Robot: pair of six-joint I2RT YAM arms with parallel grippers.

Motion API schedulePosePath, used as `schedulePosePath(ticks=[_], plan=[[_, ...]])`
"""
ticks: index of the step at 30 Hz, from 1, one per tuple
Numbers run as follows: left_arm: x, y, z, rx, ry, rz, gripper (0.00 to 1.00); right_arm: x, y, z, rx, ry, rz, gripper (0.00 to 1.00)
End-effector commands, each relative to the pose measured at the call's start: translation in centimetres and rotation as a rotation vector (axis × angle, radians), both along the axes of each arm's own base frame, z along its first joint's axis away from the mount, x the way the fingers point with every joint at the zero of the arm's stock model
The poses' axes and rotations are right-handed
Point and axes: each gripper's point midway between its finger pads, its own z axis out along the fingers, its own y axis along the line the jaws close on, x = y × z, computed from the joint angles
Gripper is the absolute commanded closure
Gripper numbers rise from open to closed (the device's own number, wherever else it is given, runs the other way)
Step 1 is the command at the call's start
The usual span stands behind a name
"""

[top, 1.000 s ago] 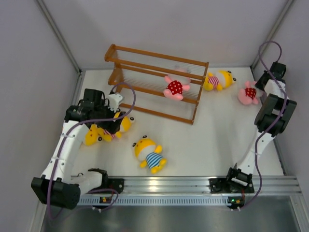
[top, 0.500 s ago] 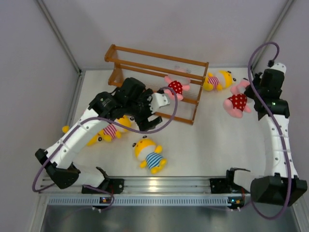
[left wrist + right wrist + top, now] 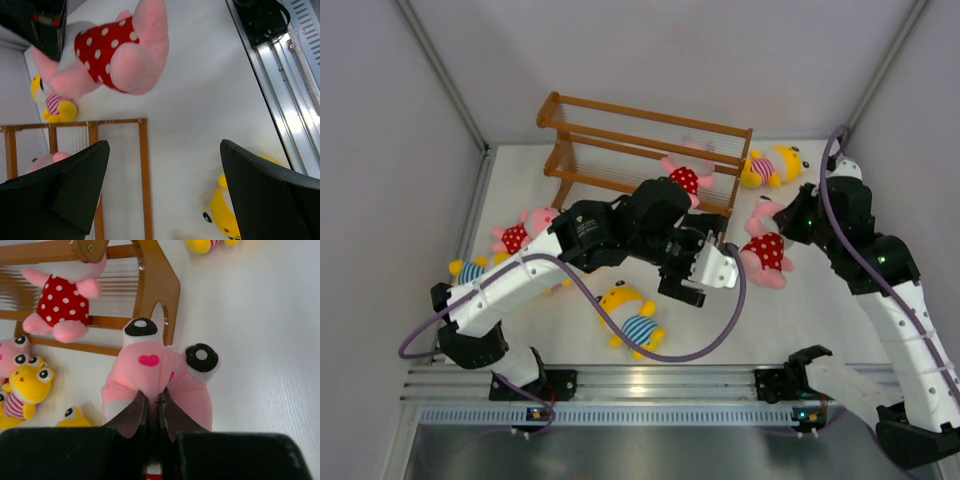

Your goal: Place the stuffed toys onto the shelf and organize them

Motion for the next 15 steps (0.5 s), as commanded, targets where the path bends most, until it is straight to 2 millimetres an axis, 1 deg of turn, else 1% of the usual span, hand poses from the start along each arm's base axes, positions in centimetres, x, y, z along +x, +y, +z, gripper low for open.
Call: schedulePosePath(ticks=[1, 3, 4, 6, 7, 9, 10, 11, 12, 14, 15], plan=[[-1.5, -3.6, 0.8, -0.072, -0.119, -0.145, 0.02, -1.1, 0.9, 2.4, 0.067, -0.063, -0.015, 1.00], [-1.2, -5.0, 0.9, -0.094, -0.119, -0.120, 0.02, -1.2, 1.4, 3.1, 0.080, -0.076, 0.003, 1.00], [-0.9, -5.8, 0.6, -0.097, -0.116, -0.114, 0.02, -1.3, 1.7, 3.2, 0.081, -0.080, 0.019, 1.00], [-0.9, -6.8, 1.6, -0.140, -0.121, -0.129, 0.02, -1.4, 2.0, 3.5, 0.086, -0.091, 0.034, 1.00], [-0.9, -7.3, 1.2, -0.138, -0.110, -0.133, 0.02, -1.4, 2.2, 3.6, 0.087, -0.092, 0.042, 1.00], [-1.4, -8.0, 1.4, -0.144, -0.102, -0.147, 0.03, -1.4, 2.3, 3.7, 0.086, -0.096, 0.051, 1.00], [-1.3, -8.4, 0.8, -0.130, -0.105, -0.142, 0.04, -1.5, 2.5, 3.8, 0.093, -0.097, 0.063, 1.00], [-1.3, -8.7, 0.7, -0.130, -0.110, -0.135, 0.05, -1.6, 2.6, 3.9, 0.098, -0.102, 0.068, 1.00], [-1.4, -9.3, 1.0, -0.149, -0.110, -0.126, 0.08, -1.7, 2.8, 4.0, 0.108, -0.106, 0.077, 1.00], [-0.4, -10.1, 1.1, -0.159, -0.126, -0.080, 0.15, -1.8, 3.1, 4.3, 0.125, -0.121, 0.095, 1.00], [0.0, -10.6, 1.2, -0.169, -0.131, -0.061, 0.34, -1.9, 3.1, 4.5, 0.127, -0.126, 0.097, 1.00]])
